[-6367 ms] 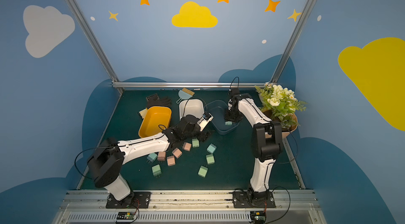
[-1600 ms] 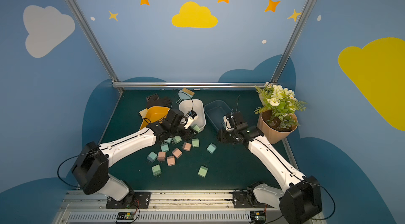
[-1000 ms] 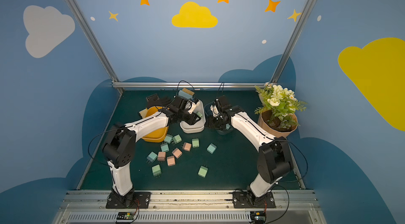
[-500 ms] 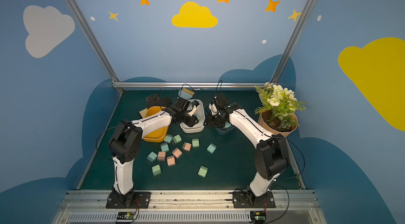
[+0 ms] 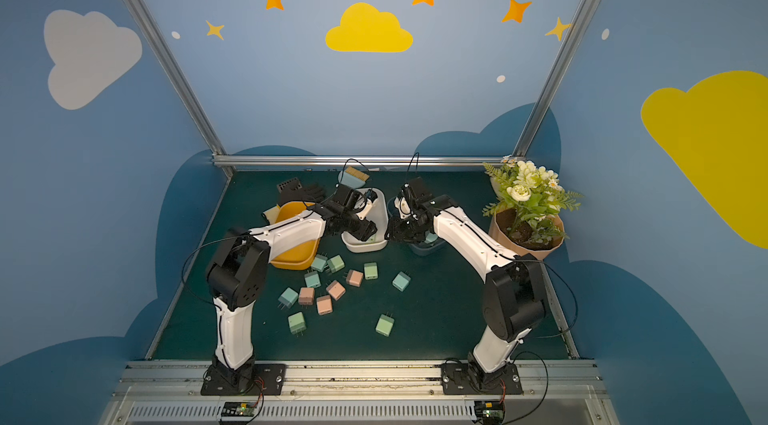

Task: Place the plugs by color into the storage box
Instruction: Place the plug in the storage box.

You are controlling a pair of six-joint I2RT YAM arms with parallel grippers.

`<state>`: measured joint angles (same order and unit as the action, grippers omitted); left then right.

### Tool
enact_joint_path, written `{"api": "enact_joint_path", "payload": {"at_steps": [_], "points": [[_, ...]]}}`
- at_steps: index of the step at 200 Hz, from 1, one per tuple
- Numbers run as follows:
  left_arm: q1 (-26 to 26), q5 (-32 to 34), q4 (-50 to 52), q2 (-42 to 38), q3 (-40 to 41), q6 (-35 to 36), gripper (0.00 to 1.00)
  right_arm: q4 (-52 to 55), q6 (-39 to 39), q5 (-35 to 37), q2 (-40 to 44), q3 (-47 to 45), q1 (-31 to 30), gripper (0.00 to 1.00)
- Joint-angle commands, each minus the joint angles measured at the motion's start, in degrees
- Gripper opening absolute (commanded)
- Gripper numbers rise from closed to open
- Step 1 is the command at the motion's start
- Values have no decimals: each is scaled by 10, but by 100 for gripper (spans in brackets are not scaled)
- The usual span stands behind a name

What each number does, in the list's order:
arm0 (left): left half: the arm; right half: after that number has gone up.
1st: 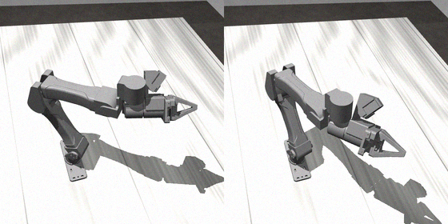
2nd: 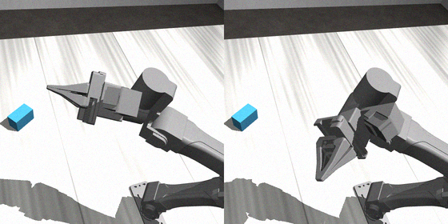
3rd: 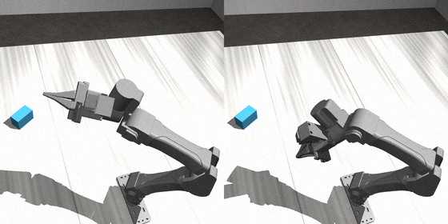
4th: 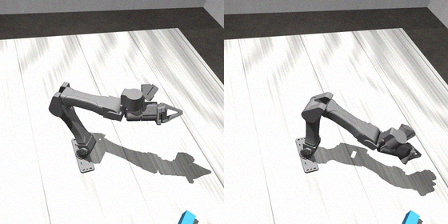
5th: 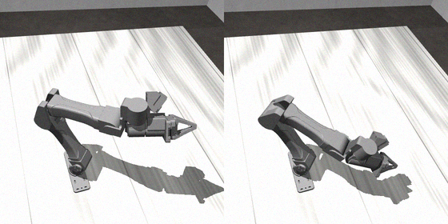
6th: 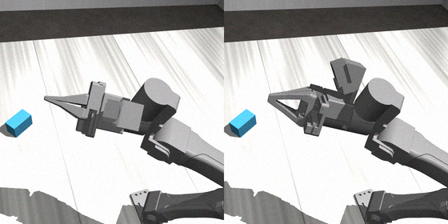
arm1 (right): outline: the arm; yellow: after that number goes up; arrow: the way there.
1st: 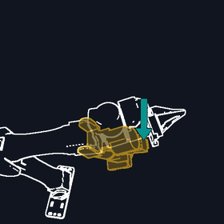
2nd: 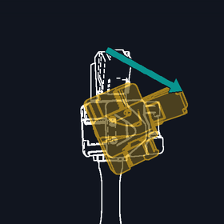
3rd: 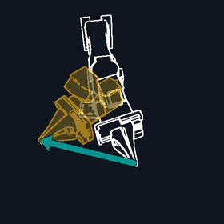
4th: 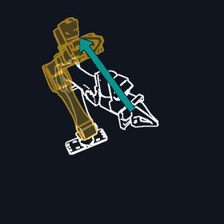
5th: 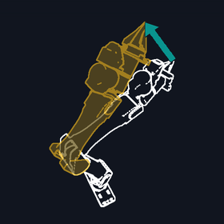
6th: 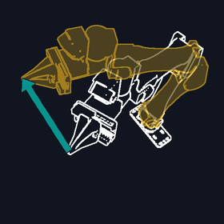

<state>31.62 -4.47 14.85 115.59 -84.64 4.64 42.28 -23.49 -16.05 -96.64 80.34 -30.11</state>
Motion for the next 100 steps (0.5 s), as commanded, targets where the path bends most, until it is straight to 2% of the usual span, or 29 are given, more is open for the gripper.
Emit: {"api": "enact_joint_path", "payload": {"at_steps": [1,100], "points": [[1,-7,-16,-22,10,-3,66,6,-2,3,4,0,-4,51],[11,9,-43,-60,46,-14,66,17,3,3,11,-5,-13,51]]}}
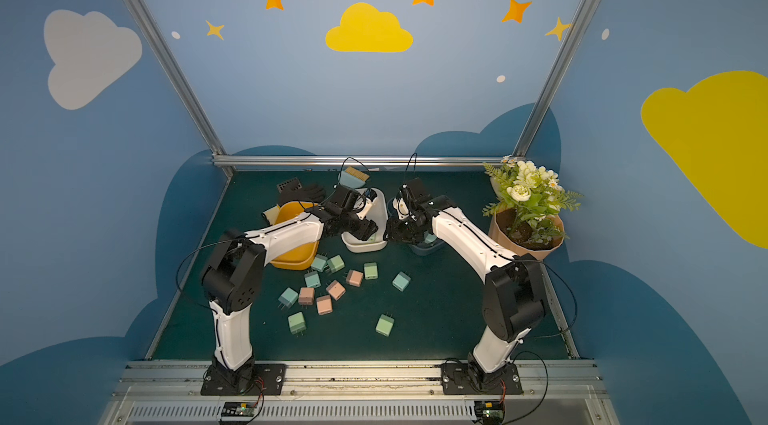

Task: Place the plugs by color into the storage box
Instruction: Place the plug in the storage box.

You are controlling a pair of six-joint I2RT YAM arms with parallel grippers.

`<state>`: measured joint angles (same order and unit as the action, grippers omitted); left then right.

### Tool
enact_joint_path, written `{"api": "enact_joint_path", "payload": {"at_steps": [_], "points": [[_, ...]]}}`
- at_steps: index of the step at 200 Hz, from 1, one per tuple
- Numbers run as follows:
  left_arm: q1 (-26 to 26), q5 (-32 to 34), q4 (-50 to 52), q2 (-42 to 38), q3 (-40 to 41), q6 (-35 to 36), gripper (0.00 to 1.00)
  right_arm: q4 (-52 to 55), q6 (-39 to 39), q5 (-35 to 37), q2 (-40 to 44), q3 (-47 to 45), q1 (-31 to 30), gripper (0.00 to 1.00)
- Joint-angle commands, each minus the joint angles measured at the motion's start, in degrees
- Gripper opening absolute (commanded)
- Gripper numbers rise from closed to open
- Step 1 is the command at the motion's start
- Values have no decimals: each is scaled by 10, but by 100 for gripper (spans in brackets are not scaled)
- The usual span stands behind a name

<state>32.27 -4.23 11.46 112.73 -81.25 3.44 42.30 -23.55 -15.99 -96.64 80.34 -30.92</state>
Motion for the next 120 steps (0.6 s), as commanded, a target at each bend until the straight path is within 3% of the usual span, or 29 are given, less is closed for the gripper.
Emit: {"api": "enact_joint_path", "payload": {"at_steps": [1,120], "points": [[4,7,-9,-32,12,-1,66,16,4,3,12,-5,-5,51],[12,39,10,-173,92,-8,65,-28,-22,-3,105,-105,-23,52]]}}
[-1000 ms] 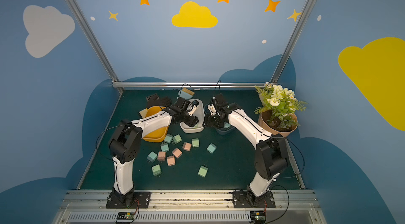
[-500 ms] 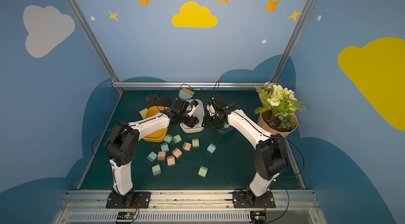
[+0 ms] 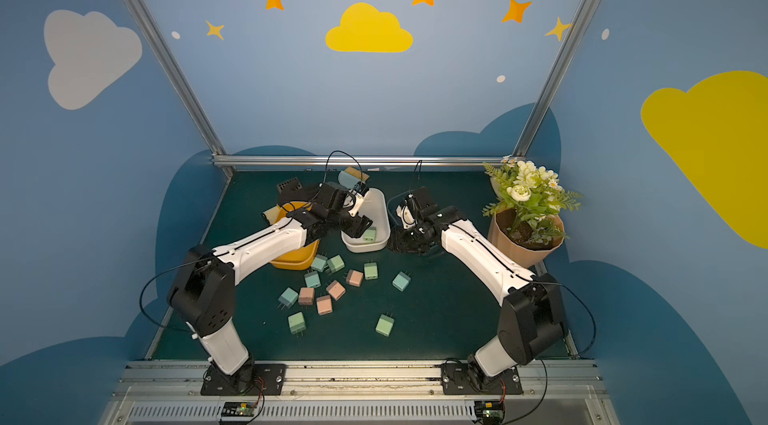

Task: Place the plugs by color into the storage box
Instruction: Place the plug in the storage box, then pick up the plug from the center of the board.

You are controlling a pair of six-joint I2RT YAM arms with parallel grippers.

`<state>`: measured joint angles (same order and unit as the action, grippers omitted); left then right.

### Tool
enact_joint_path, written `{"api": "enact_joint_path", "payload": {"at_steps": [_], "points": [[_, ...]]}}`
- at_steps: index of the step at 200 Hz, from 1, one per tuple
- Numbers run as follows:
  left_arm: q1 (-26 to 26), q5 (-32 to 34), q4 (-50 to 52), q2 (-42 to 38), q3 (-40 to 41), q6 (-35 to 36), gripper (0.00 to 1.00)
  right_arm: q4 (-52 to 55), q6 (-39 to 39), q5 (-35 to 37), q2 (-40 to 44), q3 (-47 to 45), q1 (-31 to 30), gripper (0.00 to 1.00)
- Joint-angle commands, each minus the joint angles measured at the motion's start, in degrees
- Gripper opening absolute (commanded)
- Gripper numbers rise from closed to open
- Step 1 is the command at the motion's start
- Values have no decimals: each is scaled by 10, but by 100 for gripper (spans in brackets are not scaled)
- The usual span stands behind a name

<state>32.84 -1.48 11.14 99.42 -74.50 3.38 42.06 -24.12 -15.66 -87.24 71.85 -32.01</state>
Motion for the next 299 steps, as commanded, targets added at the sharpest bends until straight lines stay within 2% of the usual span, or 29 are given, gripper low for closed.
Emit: {"api": "enact_joint_path", "payload": {"at_steps": [1,66,109,163,207,256,299], "points": [[7,12,13,-41,25,-7,65,-26,-17,-7,12,-20,-13,52],[27,66,29,-158,117,8,64,-30,-29,24,7,-16,-60,51],[48,84,23,-246,195,6,64,-68,-53,21,18,-58,-77,50],[87,87,43,-309,261,-28,64,-94,-74,19,34,-100,-106,50],[103,44,48,-363,301,-45,62,-99,-72,35,53,-131,-123,50],[111,38,27,-376,344,-88,62,-95,-79,27,46,-143,-123,49],[110,46,-9,-306,347,-113,63,-110,-93,27,45,-155,-123,49]]}}
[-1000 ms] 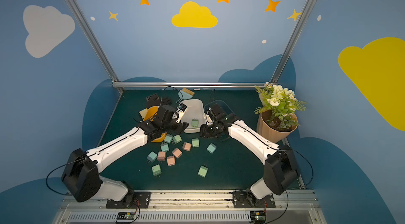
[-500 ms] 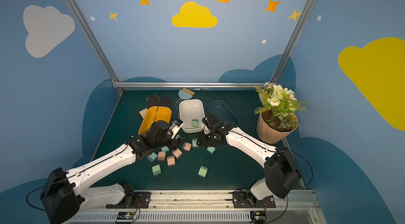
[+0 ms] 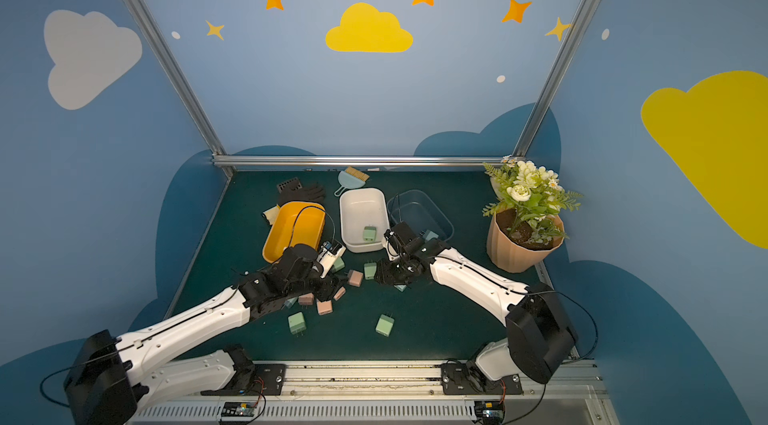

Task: Place the plugs by color into the storage box
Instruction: Pick up the plug from the center of the board.

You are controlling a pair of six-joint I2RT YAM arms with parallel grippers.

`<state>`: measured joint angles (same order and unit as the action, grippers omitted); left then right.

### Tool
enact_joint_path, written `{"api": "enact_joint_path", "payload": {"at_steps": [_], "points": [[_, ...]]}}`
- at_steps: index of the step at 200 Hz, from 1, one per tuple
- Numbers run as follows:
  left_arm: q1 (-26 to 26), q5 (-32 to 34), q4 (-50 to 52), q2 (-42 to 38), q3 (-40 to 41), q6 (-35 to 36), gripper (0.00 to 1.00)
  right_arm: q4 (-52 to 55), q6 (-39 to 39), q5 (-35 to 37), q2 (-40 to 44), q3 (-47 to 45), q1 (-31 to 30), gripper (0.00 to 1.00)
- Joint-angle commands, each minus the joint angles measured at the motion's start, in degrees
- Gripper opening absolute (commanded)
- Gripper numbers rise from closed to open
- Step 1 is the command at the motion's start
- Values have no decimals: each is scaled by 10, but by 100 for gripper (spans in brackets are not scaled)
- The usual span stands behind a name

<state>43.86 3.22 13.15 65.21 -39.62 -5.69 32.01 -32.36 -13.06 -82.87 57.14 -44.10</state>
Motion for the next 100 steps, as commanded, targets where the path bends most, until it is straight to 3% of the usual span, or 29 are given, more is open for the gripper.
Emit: {"api": "enact_joint_path", "payload": {"at_steps": [1,49,100], "points": [[0,0,-30,38,-2,-23,63,-9,-10,1,1,-7,-2,49],[-9,3,-36,164,-51,-87,68,4,-2,12,-4,3,-1,50],[-16,-23,-6,259,-112,-89,66,4,-6,12,-10,7,-1,50]]}}
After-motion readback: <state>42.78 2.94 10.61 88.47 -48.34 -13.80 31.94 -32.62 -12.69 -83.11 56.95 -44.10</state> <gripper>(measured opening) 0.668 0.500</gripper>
